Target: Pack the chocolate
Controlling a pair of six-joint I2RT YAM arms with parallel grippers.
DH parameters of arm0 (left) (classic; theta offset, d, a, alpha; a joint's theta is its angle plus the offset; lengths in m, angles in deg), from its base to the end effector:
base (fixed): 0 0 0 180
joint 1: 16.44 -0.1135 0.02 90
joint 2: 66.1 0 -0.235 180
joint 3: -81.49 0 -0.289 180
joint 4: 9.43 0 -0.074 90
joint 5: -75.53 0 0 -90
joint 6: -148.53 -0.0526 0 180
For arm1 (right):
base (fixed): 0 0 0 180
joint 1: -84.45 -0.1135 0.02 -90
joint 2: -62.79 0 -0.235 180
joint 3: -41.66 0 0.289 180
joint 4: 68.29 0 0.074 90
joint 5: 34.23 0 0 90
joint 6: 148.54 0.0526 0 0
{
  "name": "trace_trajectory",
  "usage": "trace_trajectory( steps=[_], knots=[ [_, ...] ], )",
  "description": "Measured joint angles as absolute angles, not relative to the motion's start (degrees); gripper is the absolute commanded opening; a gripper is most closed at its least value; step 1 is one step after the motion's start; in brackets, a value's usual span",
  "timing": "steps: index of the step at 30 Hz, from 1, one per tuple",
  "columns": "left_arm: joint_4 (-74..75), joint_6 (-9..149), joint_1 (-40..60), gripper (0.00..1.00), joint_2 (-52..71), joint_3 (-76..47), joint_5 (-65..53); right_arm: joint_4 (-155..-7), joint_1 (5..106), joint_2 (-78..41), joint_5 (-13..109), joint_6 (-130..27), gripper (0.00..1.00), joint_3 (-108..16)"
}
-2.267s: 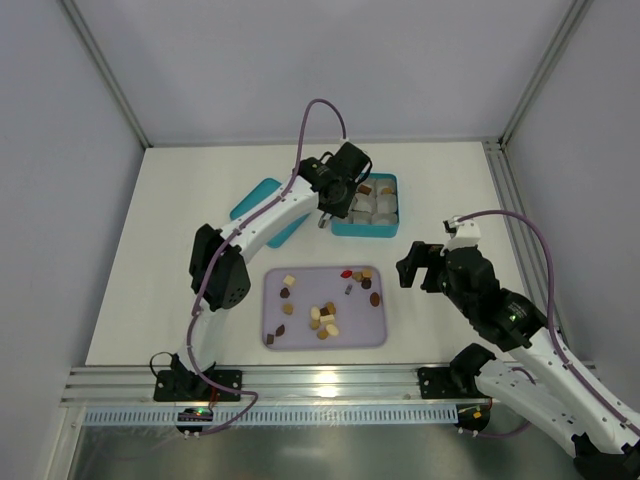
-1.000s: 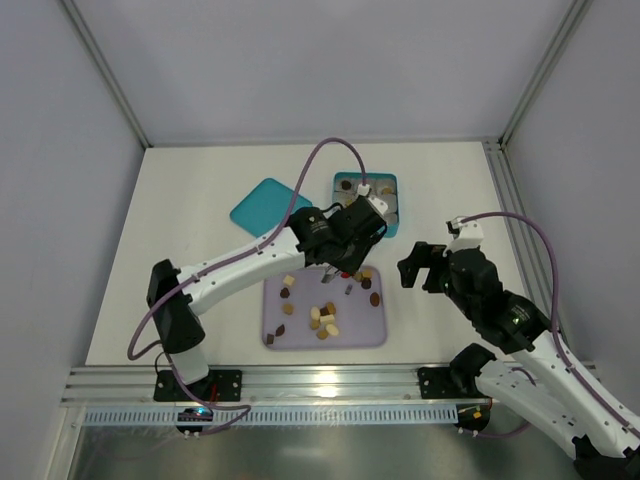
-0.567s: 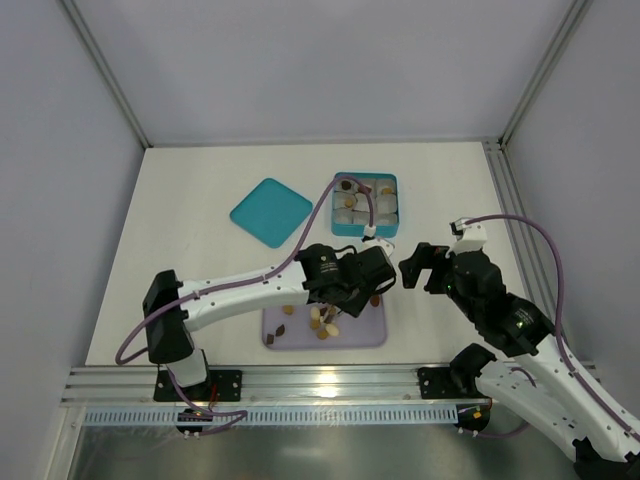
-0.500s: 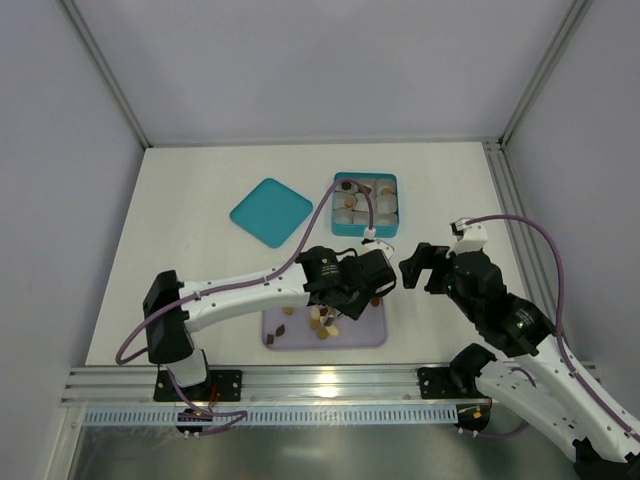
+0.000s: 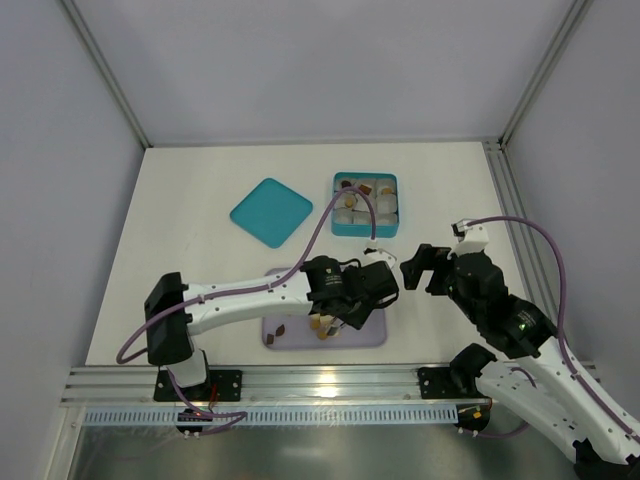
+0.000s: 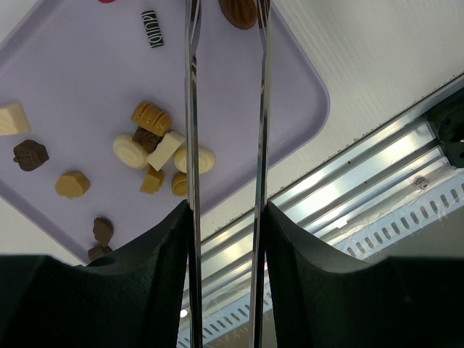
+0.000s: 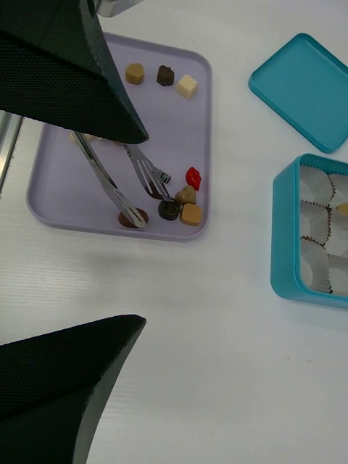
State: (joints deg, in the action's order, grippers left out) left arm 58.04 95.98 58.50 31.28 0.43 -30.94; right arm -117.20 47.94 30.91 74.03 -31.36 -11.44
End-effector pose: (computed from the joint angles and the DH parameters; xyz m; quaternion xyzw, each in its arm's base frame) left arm 0.1157 -0.3726 0.2408 0.2827 0.9262 -0.0937 0.2313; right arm 0.1702 0.1055 0.2846 0.0131 0.8488 0.1542 0.5056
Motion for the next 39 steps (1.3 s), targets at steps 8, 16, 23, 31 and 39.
trace_trajectory(
  steps=[8,16,23,31,39],
  knots=[
    [56.7,96.1,58.5,0.43,32.4,0.1,-30.1,-117.5,47.9,30.9,74.1,-31.4,1.0,-11.4],
    [56.0,96.1,58.5,0.43,34.3,-0.4,-29.6,-117.7,47.9,30.9,74.1,-31.4,1.0,-11.4],
    [55.9,96.3,58.6,0.43,34.3,-1.4,-29.4,-117.7,47.9,30.9,74.1,-31.4,1.0,-11.4],
    [55.9,97.2,58.6,0.43,34.3,-3.0,-29.4,-117.6,47.9,30.9,74.0,-31.3,1.0,-11.2],
    [55.3,97.4,58.6,0.43,33.8,-4.1,-28.9,-117.7,47.9,30.9,74.0,-31.2,1.0,-11.0]
  ],
)
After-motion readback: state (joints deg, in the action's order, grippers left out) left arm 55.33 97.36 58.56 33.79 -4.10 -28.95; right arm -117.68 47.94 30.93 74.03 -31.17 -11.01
